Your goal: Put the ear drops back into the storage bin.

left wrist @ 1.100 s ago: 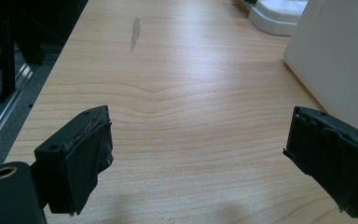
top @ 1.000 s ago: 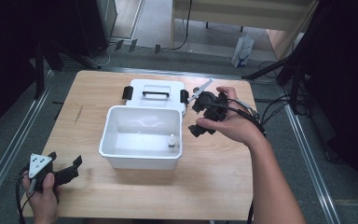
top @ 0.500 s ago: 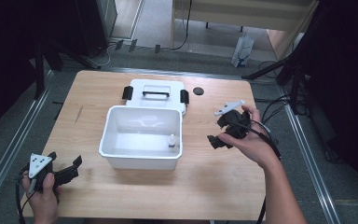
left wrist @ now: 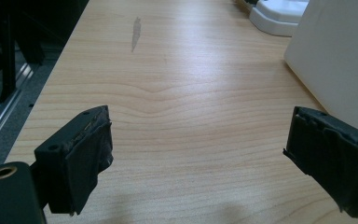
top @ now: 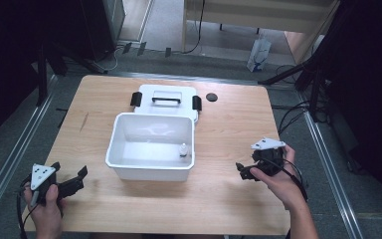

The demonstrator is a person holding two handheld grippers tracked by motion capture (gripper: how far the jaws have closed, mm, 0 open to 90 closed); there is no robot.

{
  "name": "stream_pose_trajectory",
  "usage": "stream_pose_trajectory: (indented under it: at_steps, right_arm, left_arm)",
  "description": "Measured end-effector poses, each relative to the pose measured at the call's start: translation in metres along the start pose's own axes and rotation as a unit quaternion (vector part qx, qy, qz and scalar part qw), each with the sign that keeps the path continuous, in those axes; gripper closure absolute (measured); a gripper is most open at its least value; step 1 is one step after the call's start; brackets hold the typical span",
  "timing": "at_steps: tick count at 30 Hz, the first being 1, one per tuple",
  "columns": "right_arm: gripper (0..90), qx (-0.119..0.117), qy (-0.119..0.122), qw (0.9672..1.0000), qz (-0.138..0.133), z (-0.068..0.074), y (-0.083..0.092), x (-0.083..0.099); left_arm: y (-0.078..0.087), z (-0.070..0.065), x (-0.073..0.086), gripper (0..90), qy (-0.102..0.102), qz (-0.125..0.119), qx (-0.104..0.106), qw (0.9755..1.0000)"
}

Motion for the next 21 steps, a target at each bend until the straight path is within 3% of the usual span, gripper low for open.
stream_pose_trajectory:
  at_steps: [2, 3, 7, 12, 13, 14, 21]
  right_arm:
    - [0.0, 0.009, -0.030, 0.9994, -0.016, -0.003, -0.004, 0.017]
    - [0.0, 0.009, -0.030, 0.9994, -0.016, -0.003, -0.004, 0.017]
    - [0.0, 0.012, -0.072, 0.9960, -0.052, -0.007, -0.008, 0.044]
    - [0.0, 0.014, -0.120, 0.9893, -0.082, -0.010, -0.014, 0.081]
    - [0.0, 0.017, -0.135, 0.9859, -0.097, -0.011, -0.013, 0.094]
    - [0.0, 0.017, -0.135, 0.9859, -0.097, -0.011, -0.013, 0.094]
    - [0.0, 0.012, -0.170, 0.9763, -0.133, -0.011, -0.011, 0.118]
  left_arm:
    - [0.000, 0.000, 0.000, 7.9, 0.000, 0.000, 0.000, 1.0000]
    - [0.000, 0.000, 0.000, 7.9, 0.000, 0.000, 0.000, 1.0000]
    - [0.000, 0.000, 0.000, 7.9, 0.000, 0.000, 0.001, 1.0000]
    - [0.000, 0.000, 0.000, 7.9, -0.002, 0.001, -0.001, 1.0000]
    - [0.000, -0.001, 0.000, 7.9, -0.002, 0.001, -0.001, 1.0000]
    - [0.000, -0.001, 0.000, 7.9, -0.002, 0.001, -0.001, 1.0000]
    - [0.000, -0.001, 0.000, 7.9, -0.005, 0.000, -0.003, 1.0000]
Point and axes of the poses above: each handheld gripper's, and its own axes: y roughly backward along the jaws, x roughly out of its underside, z roughly to its left, the point moved 3 cm from there along -y, roughly forward along the jaws, and after that the axes turned 12 degrees about z, right-handed, at the moved point
